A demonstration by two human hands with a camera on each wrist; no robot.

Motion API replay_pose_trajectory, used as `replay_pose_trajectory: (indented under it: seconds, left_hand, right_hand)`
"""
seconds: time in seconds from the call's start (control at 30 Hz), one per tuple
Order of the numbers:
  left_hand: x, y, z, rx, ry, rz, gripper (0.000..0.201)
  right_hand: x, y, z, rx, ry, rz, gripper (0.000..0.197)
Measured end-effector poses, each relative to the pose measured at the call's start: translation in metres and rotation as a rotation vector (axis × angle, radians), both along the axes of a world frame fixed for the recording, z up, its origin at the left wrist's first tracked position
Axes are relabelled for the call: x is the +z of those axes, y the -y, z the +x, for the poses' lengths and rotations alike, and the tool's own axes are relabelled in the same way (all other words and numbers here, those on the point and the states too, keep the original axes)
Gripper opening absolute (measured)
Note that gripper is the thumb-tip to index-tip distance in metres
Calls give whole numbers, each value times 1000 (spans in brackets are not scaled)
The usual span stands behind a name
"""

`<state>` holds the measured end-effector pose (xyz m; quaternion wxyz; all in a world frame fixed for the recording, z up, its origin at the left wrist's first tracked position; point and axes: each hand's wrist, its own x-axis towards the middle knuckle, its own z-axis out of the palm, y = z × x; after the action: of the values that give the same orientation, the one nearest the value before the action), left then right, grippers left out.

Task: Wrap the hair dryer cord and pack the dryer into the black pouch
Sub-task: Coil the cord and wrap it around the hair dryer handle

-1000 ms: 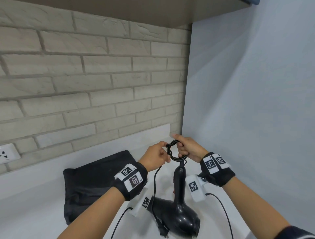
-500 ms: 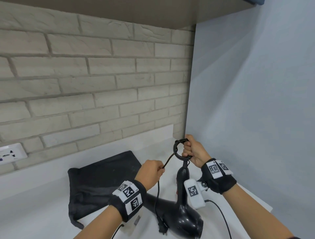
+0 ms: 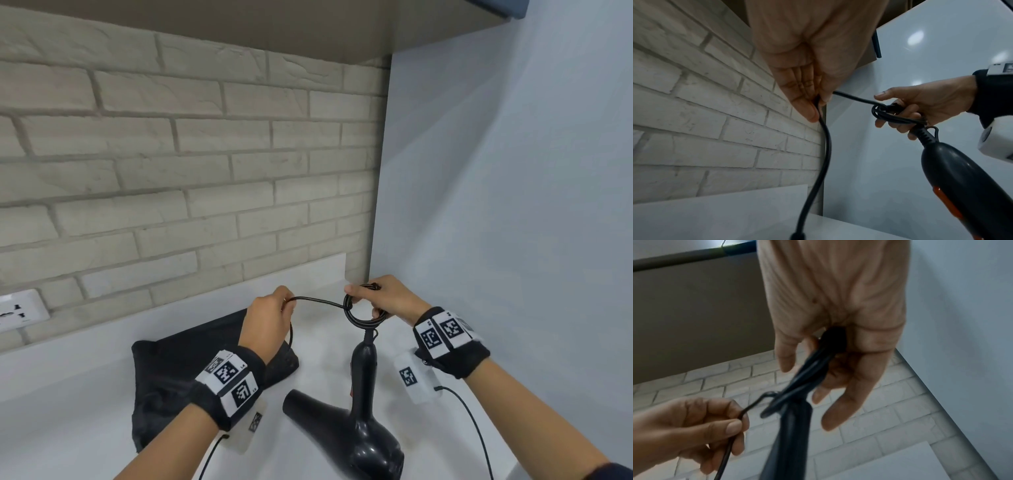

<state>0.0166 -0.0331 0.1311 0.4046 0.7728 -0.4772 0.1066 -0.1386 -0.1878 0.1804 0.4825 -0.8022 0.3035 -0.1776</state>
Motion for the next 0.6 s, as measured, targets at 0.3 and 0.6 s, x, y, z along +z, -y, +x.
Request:
replay_pose_trajectory:
  seconds: [0.3,0.6]
  left_hand:
    - [-38,-1,-8,17,-143,140,16]
    - [-88,-7,0,73,-159,445,35]
  right_hand:
    - [-11,5,2,-31,181,91,24]
    - [-18,11,-2,-115,232,129,28]
